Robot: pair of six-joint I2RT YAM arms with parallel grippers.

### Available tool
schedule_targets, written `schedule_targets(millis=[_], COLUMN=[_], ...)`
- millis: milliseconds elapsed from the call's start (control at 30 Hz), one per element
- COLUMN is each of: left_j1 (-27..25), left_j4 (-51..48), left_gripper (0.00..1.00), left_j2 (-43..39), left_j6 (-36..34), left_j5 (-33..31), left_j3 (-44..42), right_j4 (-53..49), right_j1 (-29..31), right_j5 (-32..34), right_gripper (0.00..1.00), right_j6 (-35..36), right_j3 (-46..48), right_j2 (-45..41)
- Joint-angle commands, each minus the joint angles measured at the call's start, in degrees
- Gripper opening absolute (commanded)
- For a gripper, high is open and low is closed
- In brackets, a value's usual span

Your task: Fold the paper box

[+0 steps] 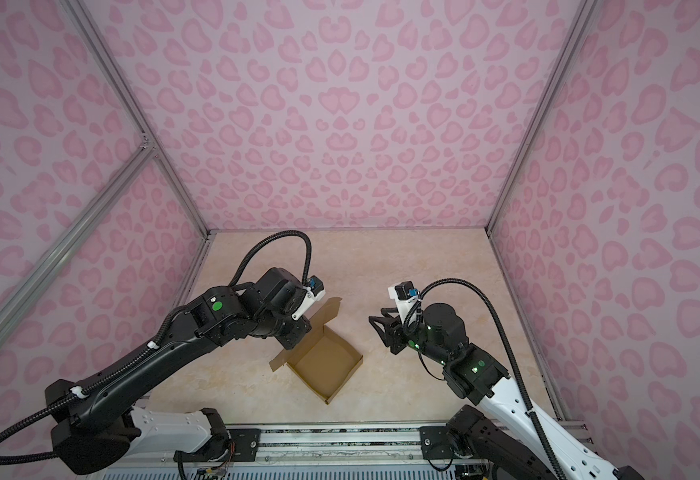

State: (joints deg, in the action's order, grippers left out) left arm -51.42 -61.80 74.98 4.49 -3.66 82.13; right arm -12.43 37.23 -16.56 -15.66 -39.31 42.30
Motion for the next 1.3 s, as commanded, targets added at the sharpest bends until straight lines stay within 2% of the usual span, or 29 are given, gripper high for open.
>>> schedule_targets(millis=[0, 300, 467, 667, 800, 967, 1167, 1267], left_j1=[-0.2, -0.4, -0.5, -1.0, -1.0, -1.0, -2.5, -4.8], left_j4=[-1.5, -3.0, -2.9, -3.5, -3.8, -3.8, -2.2, -2.2], left_gripper=[0.25, 0.18, 0.17, 0.13, 0.04, 0.04, 0.04, 0.04], left_j2=[0.7, 2.3, 2.5, 2.7, 2.4, 2.5, 4.9, 7.6], left_j6=[-1.4, -3.1, -3.2, -3.3, -3.4, -4.5, -9.5, -16.0], left_j5=[-0.8, -1.1, -1.6, -2.2, -2.6, -1.3, 4.4, 3.7], left_j3=[1.2, 3.7, 2.8, 2.3, 2.9, 4.5, 9.3, 11.2], right_j4=[-0.9, -2.2, -2.9, -3.1, -3.7, -5.0, -6.6, -8.1], right_j1=[0.1, 0.0, 0.0, -0.1, -0.1, -0.2, -0.9, -1.5], right_j5=[0.3, 1.0, 1.0, 1.2, 1.4, 3.0, 6.2, 7.9], right_gripper=[0.45, 0.46, 0.46, 0.46, 0.46, 0.46, 0.46, 0.46], right_j6=[0.5, 1.2, 1.5, 1.5, 1.6, 1.4, -0.1, -0.9], right_j3=[-0.5, -1.4, -1.4, -1.5, -1.8, -2.7, -3.1, -3.5], right_j2=[-0.4, -1.0, -1.4, -1.8, -2.3, -3.6, -5.1, -5.1])
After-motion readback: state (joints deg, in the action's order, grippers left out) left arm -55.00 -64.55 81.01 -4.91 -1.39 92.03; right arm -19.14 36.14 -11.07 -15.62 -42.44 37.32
